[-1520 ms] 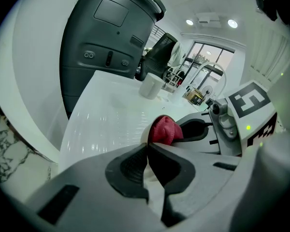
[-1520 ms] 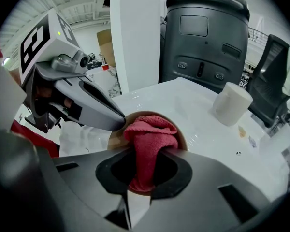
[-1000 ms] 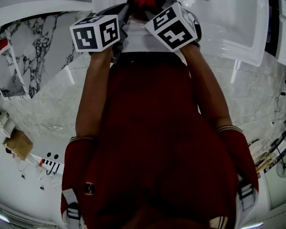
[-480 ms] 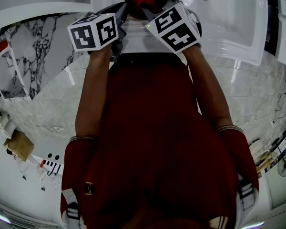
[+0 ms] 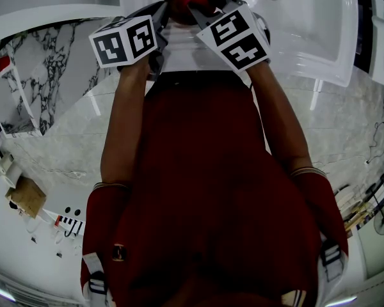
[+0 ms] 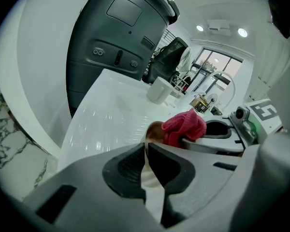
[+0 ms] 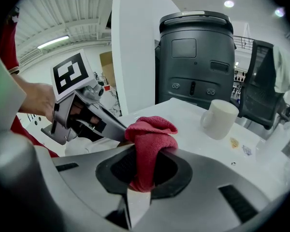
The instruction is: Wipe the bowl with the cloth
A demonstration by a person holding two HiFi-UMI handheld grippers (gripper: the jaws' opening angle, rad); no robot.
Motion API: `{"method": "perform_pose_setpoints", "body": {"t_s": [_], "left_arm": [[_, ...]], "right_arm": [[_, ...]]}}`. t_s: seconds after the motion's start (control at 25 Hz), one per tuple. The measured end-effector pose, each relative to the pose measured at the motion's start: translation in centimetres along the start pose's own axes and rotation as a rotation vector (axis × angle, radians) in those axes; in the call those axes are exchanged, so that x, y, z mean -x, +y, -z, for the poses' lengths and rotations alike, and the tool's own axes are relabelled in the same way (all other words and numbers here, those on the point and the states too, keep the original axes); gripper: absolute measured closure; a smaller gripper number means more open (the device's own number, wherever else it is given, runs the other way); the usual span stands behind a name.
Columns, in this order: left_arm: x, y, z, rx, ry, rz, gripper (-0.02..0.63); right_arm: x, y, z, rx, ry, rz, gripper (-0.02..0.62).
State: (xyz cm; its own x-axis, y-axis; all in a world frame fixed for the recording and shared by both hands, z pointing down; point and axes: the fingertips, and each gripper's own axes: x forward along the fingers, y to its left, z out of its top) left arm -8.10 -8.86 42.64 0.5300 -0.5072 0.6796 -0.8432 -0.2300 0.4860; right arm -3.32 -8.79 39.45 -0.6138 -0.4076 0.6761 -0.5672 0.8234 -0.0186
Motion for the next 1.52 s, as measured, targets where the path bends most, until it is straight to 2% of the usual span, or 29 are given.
{"method": "perform_pose_setpoints", "body": {"t_s": [0.52,0.68,1.12,1.52], "left_arm": [[0.3,1.0,0.3,0.004,-0.013,-0.016,0.537],[0.7,1.3,0.0,-0.037,-0.039,-0.038,0.528],[3.9,0.6,-3.9,-0.155,-0.247,-0.051,0.526],[6.7,-1.2,-6.3,-0.245,-0.401,0.016,0.531]], "right_arm": [[0.1,0.1,-0.9,-0.002,-0.047,0.019,0.545],[0.5,-0.3,-1.4,-0.023,-0.095,0.033,0.545],[2.8,-1.4,-3.3,-0.076,-0.233,0.099,0.545],[4.6,-1.2,-4.7,-0.082,-0.304,0.143,0.545]]}}
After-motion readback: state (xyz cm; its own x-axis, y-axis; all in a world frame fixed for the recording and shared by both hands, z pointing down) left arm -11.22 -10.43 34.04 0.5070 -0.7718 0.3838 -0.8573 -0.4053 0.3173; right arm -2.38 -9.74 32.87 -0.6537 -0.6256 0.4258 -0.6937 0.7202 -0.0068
